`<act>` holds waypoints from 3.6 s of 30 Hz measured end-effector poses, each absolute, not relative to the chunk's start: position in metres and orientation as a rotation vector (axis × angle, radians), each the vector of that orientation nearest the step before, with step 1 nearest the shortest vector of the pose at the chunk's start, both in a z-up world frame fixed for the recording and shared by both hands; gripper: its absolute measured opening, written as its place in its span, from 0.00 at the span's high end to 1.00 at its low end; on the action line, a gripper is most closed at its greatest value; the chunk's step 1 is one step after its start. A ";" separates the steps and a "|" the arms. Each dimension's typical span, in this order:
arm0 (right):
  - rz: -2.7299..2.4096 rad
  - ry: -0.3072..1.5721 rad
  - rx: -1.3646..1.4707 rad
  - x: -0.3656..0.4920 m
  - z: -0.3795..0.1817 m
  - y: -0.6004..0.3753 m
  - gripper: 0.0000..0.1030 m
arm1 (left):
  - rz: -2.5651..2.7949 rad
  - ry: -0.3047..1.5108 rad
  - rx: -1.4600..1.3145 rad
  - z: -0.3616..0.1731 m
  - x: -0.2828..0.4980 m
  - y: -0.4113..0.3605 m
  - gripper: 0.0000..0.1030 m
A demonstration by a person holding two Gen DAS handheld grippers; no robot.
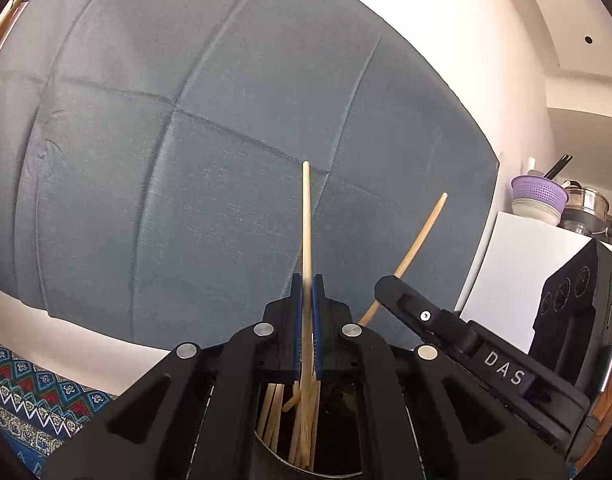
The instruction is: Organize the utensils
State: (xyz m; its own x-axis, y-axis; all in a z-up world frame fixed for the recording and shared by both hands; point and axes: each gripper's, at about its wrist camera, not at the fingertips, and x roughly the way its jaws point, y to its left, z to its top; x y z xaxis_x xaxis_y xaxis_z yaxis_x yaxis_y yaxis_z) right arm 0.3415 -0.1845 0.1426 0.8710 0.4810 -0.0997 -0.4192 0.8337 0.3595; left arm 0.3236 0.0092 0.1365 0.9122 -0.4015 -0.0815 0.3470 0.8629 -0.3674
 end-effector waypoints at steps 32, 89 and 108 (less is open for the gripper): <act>0.299 0.251 0.467 0.276 0.124 -0.274 0.15 | -0.238 0.184 -0.309 0.130 0.250 0.034 0.06; 0.314 0.390 0.064 -0.028 0.023 -0.229 0.08 | -0.097 0.447 0.006 0.033 -0.039 -0.017 0.06; 0.321 0.375 0.008 -0.034 0.019 -0.219 0.08 | -0.081 0.510 -0.092 0.027 -0.030 -0.004 0.06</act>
State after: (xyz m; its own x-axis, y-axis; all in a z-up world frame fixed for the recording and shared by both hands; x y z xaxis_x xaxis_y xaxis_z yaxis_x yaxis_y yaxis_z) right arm -0.0339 -0.2192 0.0194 0.8804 0.3099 -0.3590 -0.3069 0.9494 0.0670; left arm -0.0301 -0.0039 0.0274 0.8697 -0.1005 -0.4832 0.0549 0.9927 -0.1077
